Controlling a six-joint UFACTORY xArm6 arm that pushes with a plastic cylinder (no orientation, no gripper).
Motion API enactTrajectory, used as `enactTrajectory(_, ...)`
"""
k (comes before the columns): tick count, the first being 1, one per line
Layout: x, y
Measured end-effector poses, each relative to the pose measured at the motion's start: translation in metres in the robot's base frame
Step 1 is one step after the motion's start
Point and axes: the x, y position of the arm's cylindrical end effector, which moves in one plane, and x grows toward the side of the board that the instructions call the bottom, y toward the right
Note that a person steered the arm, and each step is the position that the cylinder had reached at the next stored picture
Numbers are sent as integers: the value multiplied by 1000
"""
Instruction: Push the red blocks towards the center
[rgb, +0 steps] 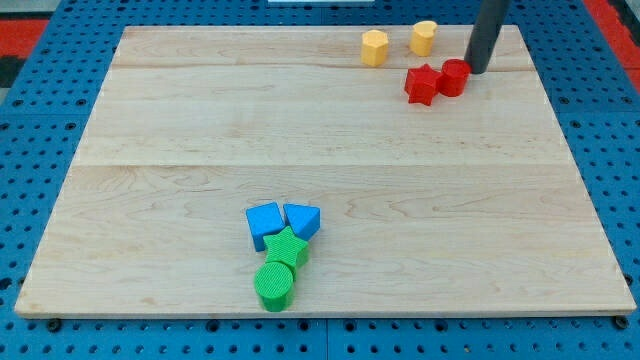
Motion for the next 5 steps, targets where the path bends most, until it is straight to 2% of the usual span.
enactTrajectory(2, 10, -104)
enactTrajectory(4, 30, -117)
enactTrajectory(5, 44, -180)
